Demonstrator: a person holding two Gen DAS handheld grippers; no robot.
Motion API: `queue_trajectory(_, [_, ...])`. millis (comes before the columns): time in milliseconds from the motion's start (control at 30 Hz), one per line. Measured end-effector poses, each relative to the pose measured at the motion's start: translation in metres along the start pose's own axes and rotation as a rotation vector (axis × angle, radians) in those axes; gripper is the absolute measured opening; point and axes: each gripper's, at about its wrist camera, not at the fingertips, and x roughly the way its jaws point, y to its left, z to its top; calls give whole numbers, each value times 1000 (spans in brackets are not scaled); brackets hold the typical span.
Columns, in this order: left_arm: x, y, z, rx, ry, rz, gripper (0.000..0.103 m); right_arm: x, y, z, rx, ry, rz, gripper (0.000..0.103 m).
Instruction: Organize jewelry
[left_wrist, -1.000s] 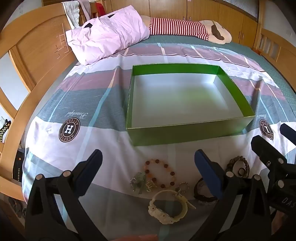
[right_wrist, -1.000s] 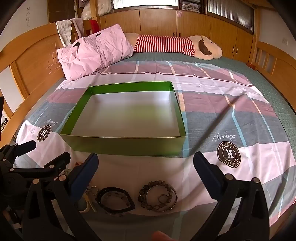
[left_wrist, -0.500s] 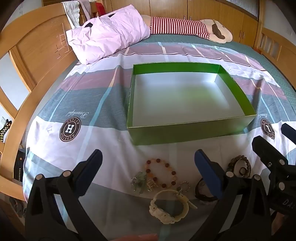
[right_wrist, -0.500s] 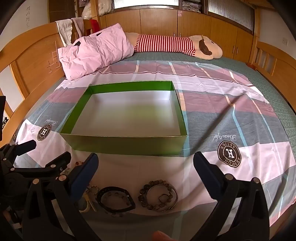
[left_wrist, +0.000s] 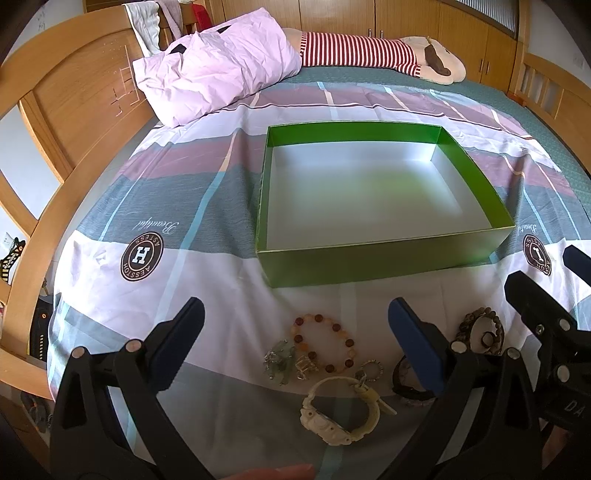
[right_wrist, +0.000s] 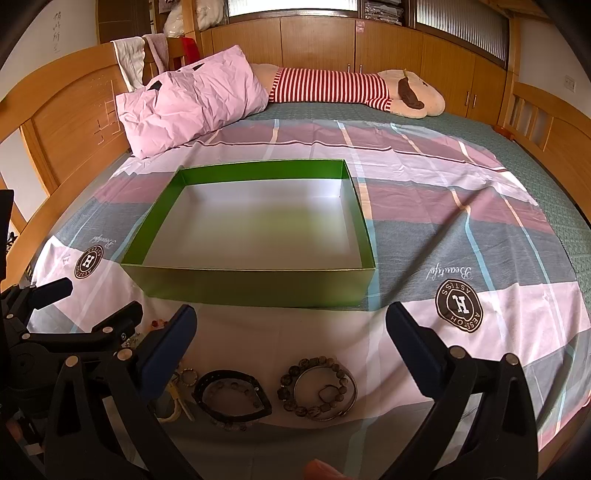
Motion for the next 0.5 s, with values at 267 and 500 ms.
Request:
queue_trajectory(267, [0,-1,1,1,1,0,101,0,0,0,0,-1,0,102])
queue_trajectory(500, [1,4,-2,3,2,4,101,0,1,0,0,-1,-1,102])
